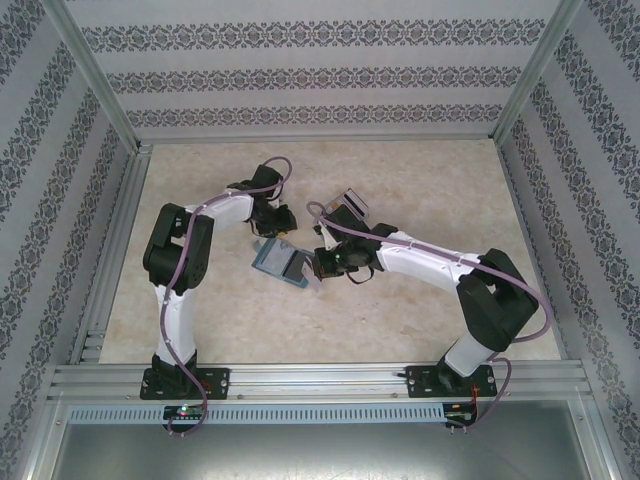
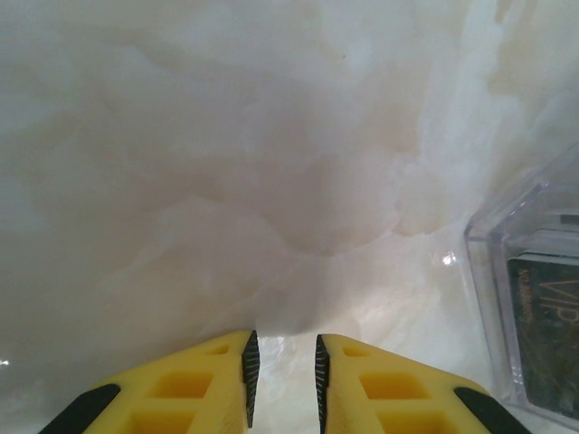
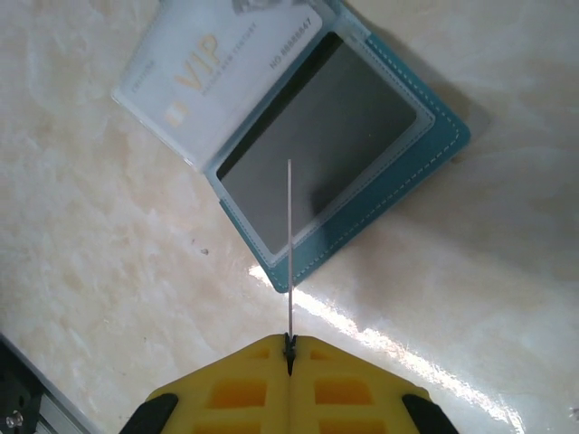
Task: Put the credit cards into the card holder
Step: Rotate the card holder at the center of the table, then insert the credit card into the card slot.
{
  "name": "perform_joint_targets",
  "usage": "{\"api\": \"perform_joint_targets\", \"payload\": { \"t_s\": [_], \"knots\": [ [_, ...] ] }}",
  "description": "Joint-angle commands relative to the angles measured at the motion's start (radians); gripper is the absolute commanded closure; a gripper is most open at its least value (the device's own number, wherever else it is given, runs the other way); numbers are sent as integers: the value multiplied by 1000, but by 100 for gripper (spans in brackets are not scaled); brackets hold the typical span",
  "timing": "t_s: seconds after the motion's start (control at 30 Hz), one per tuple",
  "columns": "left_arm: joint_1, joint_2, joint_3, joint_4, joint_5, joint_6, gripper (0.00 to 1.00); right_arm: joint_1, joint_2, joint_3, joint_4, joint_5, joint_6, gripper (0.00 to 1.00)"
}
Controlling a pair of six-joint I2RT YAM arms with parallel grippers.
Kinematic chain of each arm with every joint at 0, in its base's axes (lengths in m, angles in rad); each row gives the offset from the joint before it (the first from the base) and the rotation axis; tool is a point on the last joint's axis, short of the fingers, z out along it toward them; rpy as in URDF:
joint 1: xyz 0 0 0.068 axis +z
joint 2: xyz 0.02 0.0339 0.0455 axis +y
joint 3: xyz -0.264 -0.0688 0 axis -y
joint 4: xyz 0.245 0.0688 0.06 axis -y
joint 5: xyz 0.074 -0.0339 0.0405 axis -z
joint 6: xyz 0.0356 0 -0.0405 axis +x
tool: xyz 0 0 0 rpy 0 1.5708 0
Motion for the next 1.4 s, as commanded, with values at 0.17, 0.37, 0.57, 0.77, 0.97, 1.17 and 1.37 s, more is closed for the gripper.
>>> {"api": "perform_joint_targets", "payload": {
  "t_s": [0.17,0.37,0.57,0.77,0.97,1.17,1.37],
  "knots": [
    [22,-88,-76,-64,-65,6,73,-12,-46,-4,-15,13,-7,97],
    [23,-141,-105,-58,-70,-6,73,-14,-41,-45,98,-33,53,97],
    [32,-208,-69,-82,-78,-6,73,-42,-32,-109,270,-69,135,97],
    [35,-274,-95,-82,-76,-17,73,-92,6,-176,503,-180,227,97],
    [34,-332,-210,-106,-96,-3,74,-91,61,-200,639,-237,281,97],
    [37,-361,-332,-97,-111,-5,77,-95,91,-217,657,-212,306,97],
    [36,-364,-403,-62,-122,-13,80,-94,109,-230,676,-209,332,97]
  ]
}}
